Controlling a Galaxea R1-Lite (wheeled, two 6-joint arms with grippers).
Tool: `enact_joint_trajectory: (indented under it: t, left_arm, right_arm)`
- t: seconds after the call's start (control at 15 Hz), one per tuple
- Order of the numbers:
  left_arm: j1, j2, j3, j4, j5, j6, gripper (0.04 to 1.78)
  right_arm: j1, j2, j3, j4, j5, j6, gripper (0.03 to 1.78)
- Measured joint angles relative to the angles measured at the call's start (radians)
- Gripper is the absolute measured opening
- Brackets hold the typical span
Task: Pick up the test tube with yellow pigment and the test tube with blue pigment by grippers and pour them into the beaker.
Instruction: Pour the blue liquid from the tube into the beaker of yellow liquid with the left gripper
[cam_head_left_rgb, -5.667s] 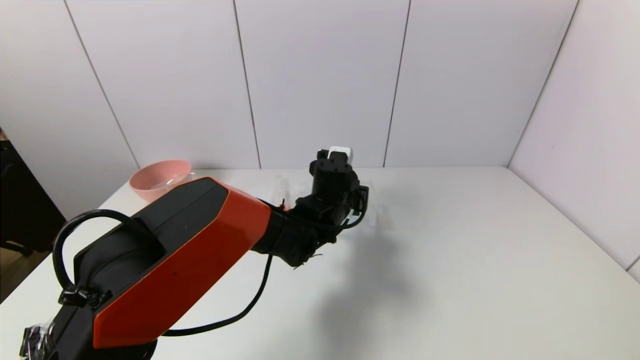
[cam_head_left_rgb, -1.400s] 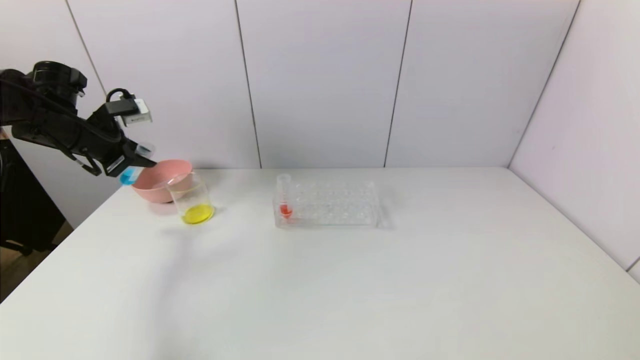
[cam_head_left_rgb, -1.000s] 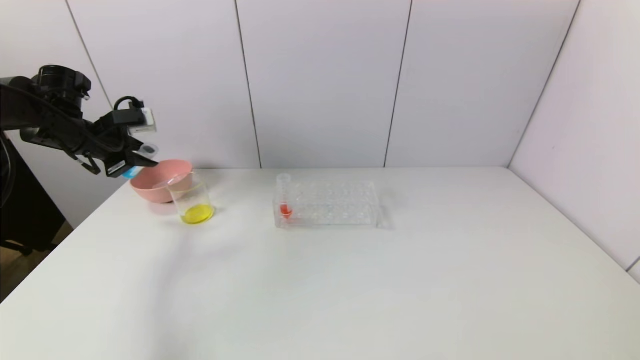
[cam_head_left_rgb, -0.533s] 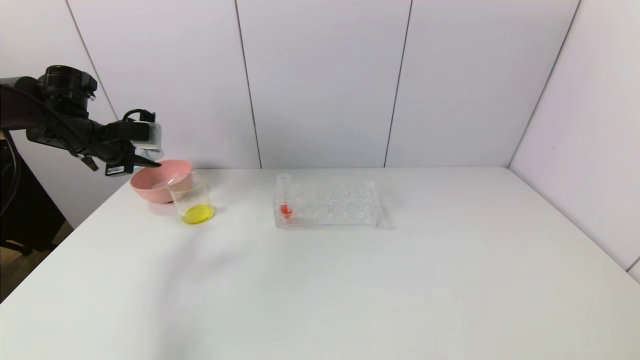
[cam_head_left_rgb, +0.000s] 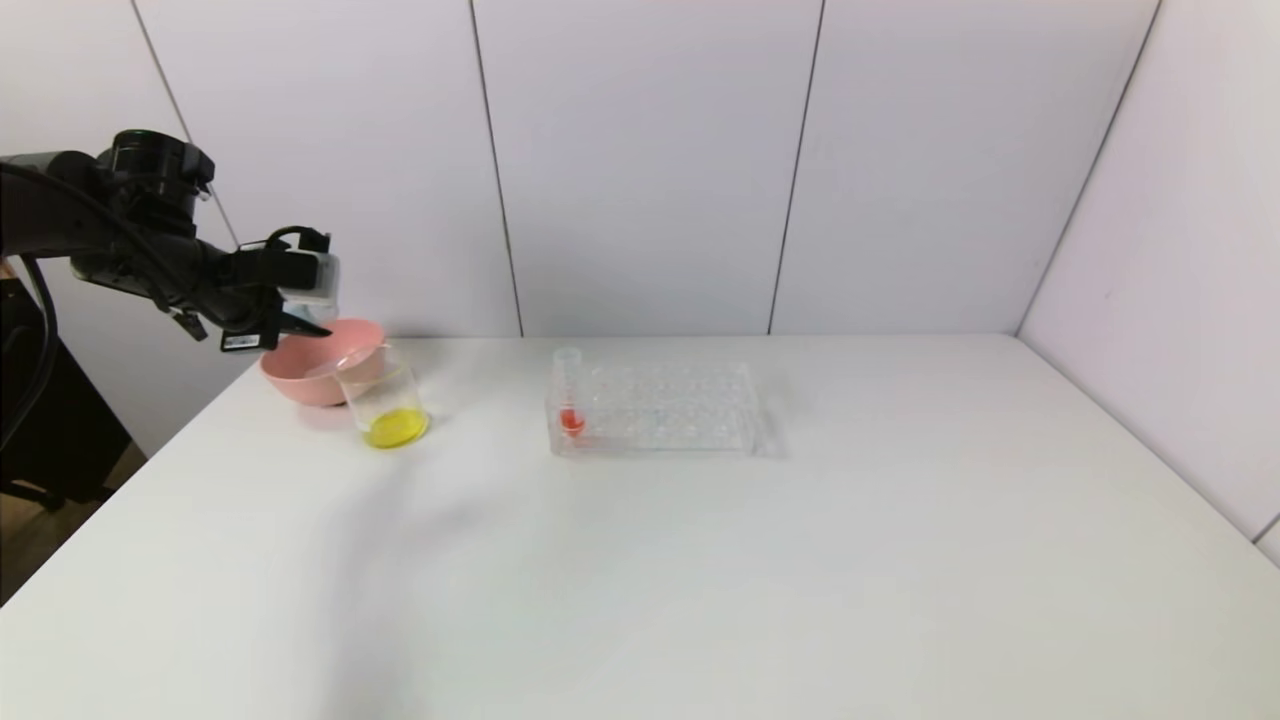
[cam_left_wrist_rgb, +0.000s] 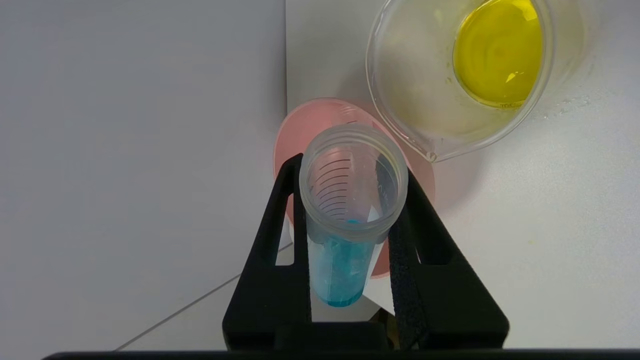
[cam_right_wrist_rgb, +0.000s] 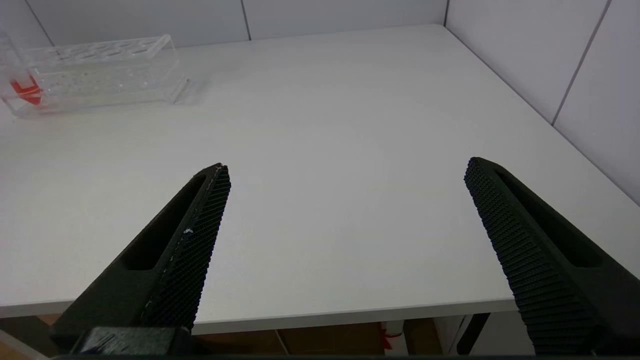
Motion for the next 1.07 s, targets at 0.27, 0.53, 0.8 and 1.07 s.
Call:
enact_joint_trajectory:
  t: [0.27,0.53,0.8,1.07]
  left_arm:
    - [-0.01,-0.006,-0.008,0.045,0.03,-0.012,0.46]
    - [-0.028,-0.017,-0.011,0.104,0.11,-0.046,0.46]
    - [-0.039,-0.019,-0.011,0.104,0.139,-0.049,0.46]
    - [-0.055,-0.017,-0.011,0.105,0.177,-0.054,0.46]
  right_arm:
    - [0.0,0.0,0.0,0.0,0.0,0.0,1.71]
    - [0.0,0.0,0.0,0.0,0.0,0.0,1.71]
    - [0.0,0.0,0.0,0.0,0.0,0.0,1.71]
    - [0.0,0.0,0.0,0.0,0.0,0.0,1.71]
